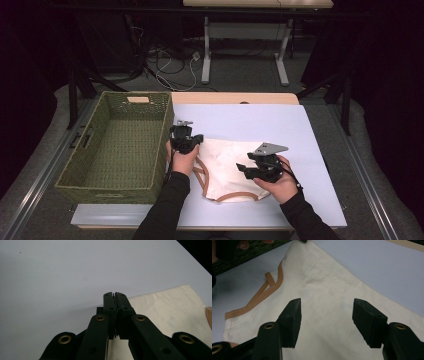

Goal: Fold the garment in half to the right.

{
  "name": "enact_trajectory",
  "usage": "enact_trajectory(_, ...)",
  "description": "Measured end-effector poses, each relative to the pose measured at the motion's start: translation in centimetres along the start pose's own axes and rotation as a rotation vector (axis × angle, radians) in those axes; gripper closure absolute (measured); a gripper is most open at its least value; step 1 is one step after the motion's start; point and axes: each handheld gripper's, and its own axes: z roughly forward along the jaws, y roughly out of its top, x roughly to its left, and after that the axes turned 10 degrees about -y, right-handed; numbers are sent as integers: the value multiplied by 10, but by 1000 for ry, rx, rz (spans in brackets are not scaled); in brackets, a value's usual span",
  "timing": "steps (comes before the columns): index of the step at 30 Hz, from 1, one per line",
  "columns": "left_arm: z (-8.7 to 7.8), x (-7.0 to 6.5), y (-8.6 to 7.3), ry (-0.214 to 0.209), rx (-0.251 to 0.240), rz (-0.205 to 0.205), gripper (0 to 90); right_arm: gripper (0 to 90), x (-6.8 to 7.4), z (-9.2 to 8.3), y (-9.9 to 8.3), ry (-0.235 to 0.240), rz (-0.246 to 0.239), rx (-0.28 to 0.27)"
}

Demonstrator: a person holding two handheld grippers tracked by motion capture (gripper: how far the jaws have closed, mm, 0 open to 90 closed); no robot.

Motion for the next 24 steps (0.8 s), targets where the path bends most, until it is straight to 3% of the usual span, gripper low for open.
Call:
enact_trajectory(6,-2,0,0,2,-2,2,880,423,14,-1,2,22,-71,-4)
enact_trajectory(8,-1,0,0,0,-3,1,880,428,19,-2,3,10,-92,-7)
enact_trajectory(14,-1,-1,0,-1,-2,2,880,496,29,-3,2,69,-42,-20)
enact_trajectory(20,-1,-1,0,3,-3,5,880,560,46,-1,0,105,-56,-9)
enact_trajectory(24,-1,-1,0,3,-5,5,880,623,59,1,-2,127,-97,15)
